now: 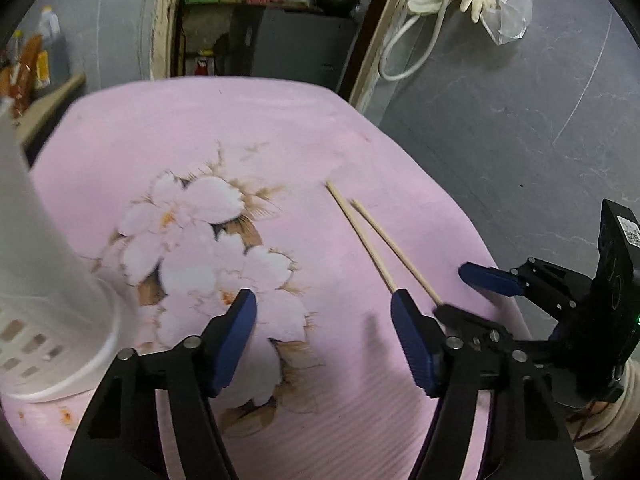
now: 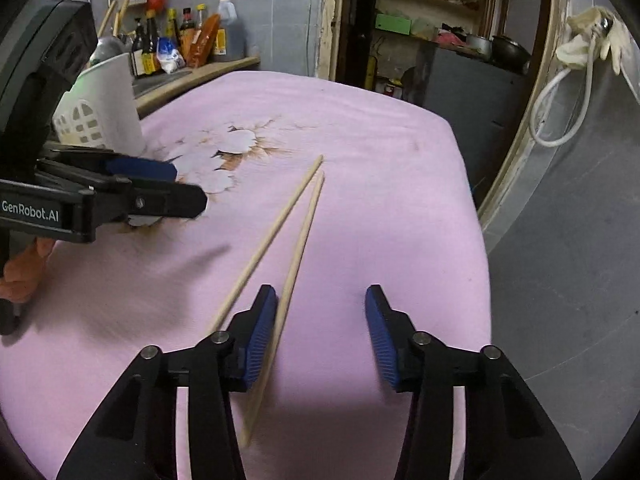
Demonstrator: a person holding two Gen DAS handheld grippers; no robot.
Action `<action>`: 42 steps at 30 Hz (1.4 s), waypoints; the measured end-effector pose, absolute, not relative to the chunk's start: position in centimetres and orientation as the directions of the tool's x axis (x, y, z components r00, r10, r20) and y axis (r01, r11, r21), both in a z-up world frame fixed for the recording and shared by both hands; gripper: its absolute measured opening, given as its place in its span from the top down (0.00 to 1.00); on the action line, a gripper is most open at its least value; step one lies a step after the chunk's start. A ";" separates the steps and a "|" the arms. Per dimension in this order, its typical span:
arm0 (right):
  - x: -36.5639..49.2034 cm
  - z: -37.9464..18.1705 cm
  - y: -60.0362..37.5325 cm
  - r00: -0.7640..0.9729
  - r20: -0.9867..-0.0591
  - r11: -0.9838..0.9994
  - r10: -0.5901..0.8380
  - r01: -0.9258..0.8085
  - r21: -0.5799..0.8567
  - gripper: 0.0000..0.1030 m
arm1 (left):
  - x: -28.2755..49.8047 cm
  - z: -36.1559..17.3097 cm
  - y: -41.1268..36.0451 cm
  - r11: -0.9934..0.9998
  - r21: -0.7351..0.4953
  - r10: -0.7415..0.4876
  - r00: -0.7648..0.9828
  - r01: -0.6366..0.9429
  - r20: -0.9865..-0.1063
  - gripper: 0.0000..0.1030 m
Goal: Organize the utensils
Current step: 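Grasp one wooden chopstick with the right tool while the left grasps the other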
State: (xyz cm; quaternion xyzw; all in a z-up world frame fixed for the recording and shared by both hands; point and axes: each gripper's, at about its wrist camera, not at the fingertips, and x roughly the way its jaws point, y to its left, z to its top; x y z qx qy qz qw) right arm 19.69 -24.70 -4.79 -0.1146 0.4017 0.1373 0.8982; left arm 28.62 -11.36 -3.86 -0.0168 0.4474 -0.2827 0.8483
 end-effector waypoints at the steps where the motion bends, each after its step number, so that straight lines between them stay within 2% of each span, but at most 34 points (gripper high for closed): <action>1: 19.9 -4.9 -24.8 0.646 -0.751 0.937 0.137 -0.330 -0.113 0.69 | 28.9 -4.0 -11.5 0.835 -0.293 -0.502 0.425 0.466 -0.753 0.43; 2: 20.1 -4.9 -25.0 0.651 -0.749 0.938 0.125 -0.323 -0.124 0.74 | 29.1 -4.0 -11.5 0.830 -0.303 -0.508 0.413 0.468 -0.755 0.45; 9: 21.2 -4.3 -26.3 0.665 -0.737 0.949 0.124 -0.297 -0.108 0.93 | 31.2 -4.5 -13.7 0.810 -0.341 -0.528 0.339 0.477 -0.779 0.65; 16: 22.3 -4.4 -28.2 0.662 -0.740 0.961 0.115 -0.263 -0.086 0.96 | 33.0 -4.8 -15.1 0.813 -0.359 -0.526 0.314 0.459 -0.790 0.74; 20: 23.5 -4.2 -28.1 0.629 -0.763 0.955 0.145 -0.290 -0.058 0.95 | 33.7 -4.8 -15.5 0.832 -0.334 -0.492 0.310 0.443 -0.814 0.92; 26: 26.2 -4.1 -27.6 0.556 -0.809 0.938 0.190 -0.345 -0.017 0.93 | 33.9 -4.9 -14.3 0.828 -0.379 -0.510 0.272 0.415 -0.816 0.95; 35: 31.9 -4.8 -25.4 0.415 -0.888 0.919 0.196 -0.395 0.017 0.92 | 32.7 -4.7 -13.0 0.829 -0.370 -0.503 0.269 0.420 -0.821 0.97; 38: 32.1 -4.9 -24.5 0.409 -0.899 0.906 0.157 -0.422 -0.033 0.95 | 32.5 -4.6 -12.6 0.828 -0.387 -0.514 0.275 0.405 -0.813 0.98; 42: 31.6 -3.9 -25.5 0.424 -0.875 0.920 0.233 -0.388 0.057 0.97 | 30.9 -3.6 -11.9 0.831 -0.368 -0.519 0.346 0.417 -0.781 0.98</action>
